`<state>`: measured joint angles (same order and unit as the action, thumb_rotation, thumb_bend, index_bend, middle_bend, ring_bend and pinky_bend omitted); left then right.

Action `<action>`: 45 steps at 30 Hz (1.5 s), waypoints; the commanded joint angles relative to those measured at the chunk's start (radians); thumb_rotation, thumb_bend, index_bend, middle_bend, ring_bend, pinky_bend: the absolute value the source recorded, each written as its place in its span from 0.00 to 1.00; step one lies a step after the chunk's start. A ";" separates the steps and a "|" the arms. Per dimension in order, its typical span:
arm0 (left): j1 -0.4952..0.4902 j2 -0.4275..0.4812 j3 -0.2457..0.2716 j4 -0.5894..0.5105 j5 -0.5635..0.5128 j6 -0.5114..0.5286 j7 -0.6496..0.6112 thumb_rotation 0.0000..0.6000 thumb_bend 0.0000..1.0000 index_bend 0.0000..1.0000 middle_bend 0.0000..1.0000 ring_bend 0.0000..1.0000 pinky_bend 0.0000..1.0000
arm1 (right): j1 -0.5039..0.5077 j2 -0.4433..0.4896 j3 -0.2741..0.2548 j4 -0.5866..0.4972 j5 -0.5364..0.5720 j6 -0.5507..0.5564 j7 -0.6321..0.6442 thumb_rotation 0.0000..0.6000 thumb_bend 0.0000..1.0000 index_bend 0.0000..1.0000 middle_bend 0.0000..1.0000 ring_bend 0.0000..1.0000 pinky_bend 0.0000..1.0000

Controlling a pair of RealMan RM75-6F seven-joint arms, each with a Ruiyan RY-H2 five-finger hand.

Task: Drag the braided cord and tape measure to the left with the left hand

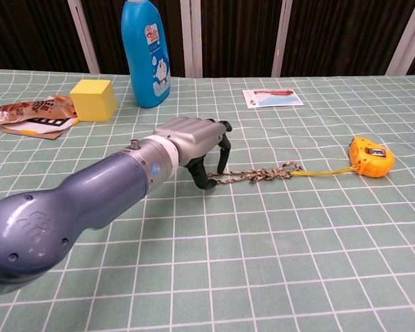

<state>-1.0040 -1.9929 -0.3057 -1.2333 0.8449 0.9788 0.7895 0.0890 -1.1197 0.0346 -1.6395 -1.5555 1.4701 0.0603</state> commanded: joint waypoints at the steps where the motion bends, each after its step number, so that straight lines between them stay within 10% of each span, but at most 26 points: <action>1: -0.007 -0.008 -0.001 0.012 -0.004 0.000 -0.002 1.00 0.42 0.53 0.03 0.00 0.00 | 0.000 0.000 0.000 0.000 0.000 0.000 0.001 1.00 0.22 0.00 0.00 0.00 0.00; 45: 0.020 0.063 0.031 -0.050 0.029 0.067 -0.008 1.00 0.53 0.55 0.03 0.00 0.00 | -0.002 0.001 0.000 0.001 -0.006 0.006 0.000 1.00 0.22 0.00 0.00 0.00 0.00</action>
<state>-0.9928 -1.9499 -0.2764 -1.2615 0.8630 1.0330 0.7814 0.0873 -1.1188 0.0342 -1.6385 -1.5607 1.4761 0.0610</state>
